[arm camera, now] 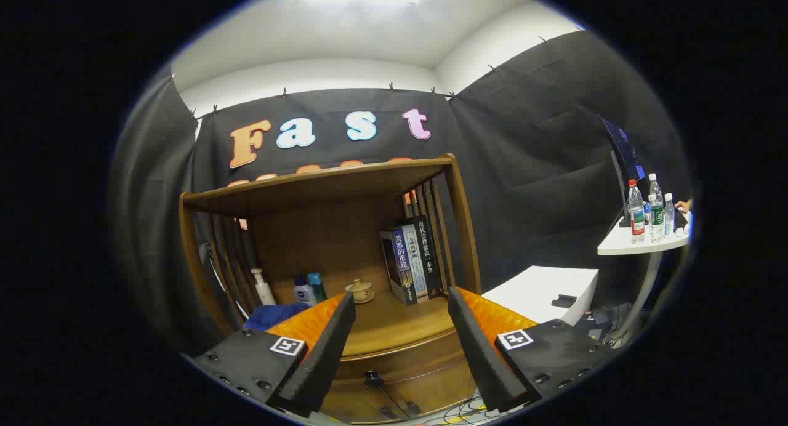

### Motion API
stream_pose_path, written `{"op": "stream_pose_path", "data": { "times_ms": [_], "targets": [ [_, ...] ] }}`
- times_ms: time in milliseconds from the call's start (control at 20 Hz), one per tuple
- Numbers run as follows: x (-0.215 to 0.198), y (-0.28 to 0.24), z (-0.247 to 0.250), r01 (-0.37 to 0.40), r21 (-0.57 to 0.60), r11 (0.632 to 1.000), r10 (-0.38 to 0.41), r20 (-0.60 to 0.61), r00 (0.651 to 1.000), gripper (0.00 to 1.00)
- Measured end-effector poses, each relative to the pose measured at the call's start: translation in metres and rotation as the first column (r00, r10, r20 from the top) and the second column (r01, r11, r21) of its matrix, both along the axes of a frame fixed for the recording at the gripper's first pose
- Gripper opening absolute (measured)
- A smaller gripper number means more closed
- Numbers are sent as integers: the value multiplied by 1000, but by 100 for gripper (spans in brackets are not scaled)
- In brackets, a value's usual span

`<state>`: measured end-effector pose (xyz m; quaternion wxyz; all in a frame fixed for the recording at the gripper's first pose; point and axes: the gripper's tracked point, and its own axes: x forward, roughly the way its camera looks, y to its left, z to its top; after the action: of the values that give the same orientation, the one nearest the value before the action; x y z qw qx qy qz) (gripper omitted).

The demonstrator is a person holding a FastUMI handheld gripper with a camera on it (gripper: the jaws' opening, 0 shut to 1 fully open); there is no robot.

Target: Pull open the drawer, take out the items inside it, and place them on the countertop above the cabinet.

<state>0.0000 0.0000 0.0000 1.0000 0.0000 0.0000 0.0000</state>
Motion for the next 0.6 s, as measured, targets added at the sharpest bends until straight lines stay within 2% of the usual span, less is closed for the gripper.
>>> {"op": "stream_pose_path", "data": {
  "times_ms": [400, 600],
  "targets": [
    [-4, 21, 3, -60, -80, 995, 63, 38, 997, 98],
    [-3, 23, 1, -62, -123, 990, 68, 44, 997, 98]
  ]
}}
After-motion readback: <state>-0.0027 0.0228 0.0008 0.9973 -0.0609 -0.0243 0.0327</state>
